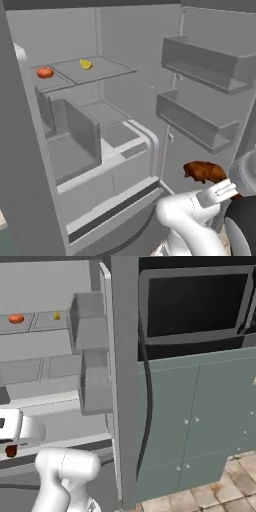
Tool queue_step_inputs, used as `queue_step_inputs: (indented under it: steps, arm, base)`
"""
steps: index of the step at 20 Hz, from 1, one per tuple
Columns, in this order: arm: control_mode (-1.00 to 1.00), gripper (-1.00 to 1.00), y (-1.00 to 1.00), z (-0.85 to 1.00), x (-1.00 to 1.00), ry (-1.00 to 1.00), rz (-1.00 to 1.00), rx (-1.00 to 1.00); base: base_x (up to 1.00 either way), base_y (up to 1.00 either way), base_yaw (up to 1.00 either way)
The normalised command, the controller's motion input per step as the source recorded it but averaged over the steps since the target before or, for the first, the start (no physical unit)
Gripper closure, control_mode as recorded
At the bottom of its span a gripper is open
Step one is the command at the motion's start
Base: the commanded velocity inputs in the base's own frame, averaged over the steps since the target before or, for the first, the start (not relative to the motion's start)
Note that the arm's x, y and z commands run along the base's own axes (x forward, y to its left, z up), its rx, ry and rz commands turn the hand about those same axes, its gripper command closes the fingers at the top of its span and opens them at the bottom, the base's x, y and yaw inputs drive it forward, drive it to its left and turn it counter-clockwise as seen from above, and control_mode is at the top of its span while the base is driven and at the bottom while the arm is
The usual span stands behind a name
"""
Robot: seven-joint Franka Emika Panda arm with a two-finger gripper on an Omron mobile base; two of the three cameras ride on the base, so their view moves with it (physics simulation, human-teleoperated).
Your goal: Gather the lemon wedge and squash from the fridge and place them on a tray on the dining counter. Then gather the chicken drumstick and steak from the fridge and place them on the other tray.
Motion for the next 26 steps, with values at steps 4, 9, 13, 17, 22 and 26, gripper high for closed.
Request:
queue_step_inputs:
  steps: [4, 9, 13, 17, 22, 26]
  arm:
    - [1.0, 1.0, 0.0, 0.0, 0.0, 0.0, 0.0, 0.0]
    - [1.0, 1.0, 0.0, 0.0, 0.0, 0.0, 0.0, 0.0]
    - [1.0, 1.0, 0.0, 0.0, 0.0, 0.0, 0.0, 0.0]
    - [1.0, 1.0, 0.0, 0.0, 0.0, 0.0, 0.0, 0.0]
    - [1.0, 1.0, 0.0, 0.0, 0.0, 0.0, 0.0, 0.0]
    - [1.0, 1.0, 0.0, 0.0, 0.0, 0.0, 0.0, 0.0]
  base:
    - [-0.98, 0.01, -0.43]
    - [-0.61, 0.0, -0.45]
    - [-0.21, -0.02, -0.52]
    - [-0.07, -0.06, -0.54]
    - [-0.06, -0.19, -0.54]
    - [0.0, -0.23, -0.53]
